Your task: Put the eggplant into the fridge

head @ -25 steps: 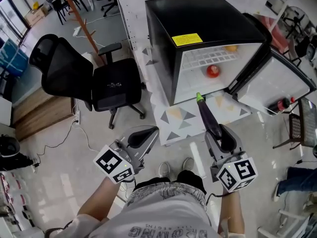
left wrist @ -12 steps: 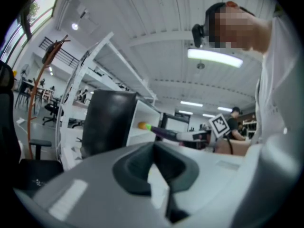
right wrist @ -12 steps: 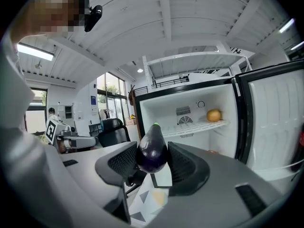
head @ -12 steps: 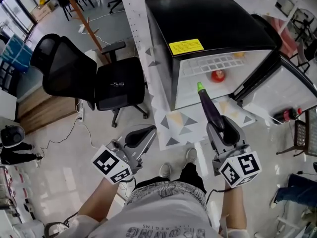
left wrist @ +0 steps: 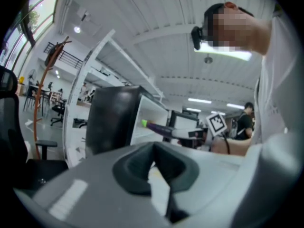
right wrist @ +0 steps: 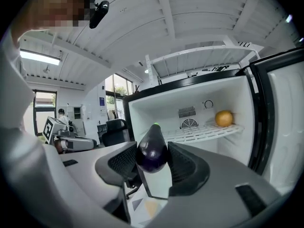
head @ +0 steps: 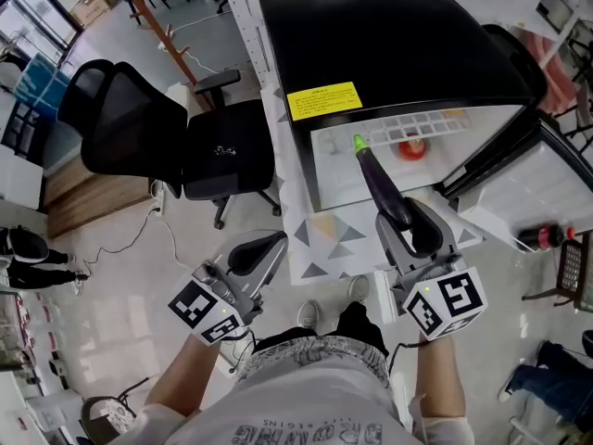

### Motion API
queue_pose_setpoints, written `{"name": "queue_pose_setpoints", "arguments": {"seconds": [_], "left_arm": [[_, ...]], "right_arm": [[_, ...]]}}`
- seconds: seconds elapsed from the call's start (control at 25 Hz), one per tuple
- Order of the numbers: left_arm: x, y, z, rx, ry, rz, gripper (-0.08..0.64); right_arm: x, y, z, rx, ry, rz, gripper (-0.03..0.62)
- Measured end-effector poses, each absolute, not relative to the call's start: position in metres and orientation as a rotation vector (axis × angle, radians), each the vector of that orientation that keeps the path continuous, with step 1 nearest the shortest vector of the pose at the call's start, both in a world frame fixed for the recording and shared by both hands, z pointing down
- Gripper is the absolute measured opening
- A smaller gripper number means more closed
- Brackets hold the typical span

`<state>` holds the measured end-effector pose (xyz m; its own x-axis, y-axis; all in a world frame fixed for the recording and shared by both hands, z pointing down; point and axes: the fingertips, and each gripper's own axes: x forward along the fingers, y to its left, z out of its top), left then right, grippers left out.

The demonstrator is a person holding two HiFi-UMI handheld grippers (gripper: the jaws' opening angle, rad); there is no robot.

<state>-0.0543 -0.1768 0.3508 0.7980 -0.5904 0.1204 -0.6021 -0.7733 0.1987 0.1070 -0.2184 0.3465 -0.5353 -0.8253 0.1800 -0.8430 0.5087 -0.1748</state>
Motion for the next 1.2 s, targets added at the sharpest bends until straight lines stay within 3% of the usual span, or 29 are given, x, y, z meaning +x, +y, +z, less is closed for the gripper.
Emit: {"name": "queue_pose_setpoints", "arguments": {"seconds": [1.2], "left_arm": [[-0.045, -0.208, 0.359, 2.588, -1.233, 0.115, 0.006]], "right_arm": [[0.07, -0.344, 0.344, 1.25, -2.731, 0.08, 0.201]]}}
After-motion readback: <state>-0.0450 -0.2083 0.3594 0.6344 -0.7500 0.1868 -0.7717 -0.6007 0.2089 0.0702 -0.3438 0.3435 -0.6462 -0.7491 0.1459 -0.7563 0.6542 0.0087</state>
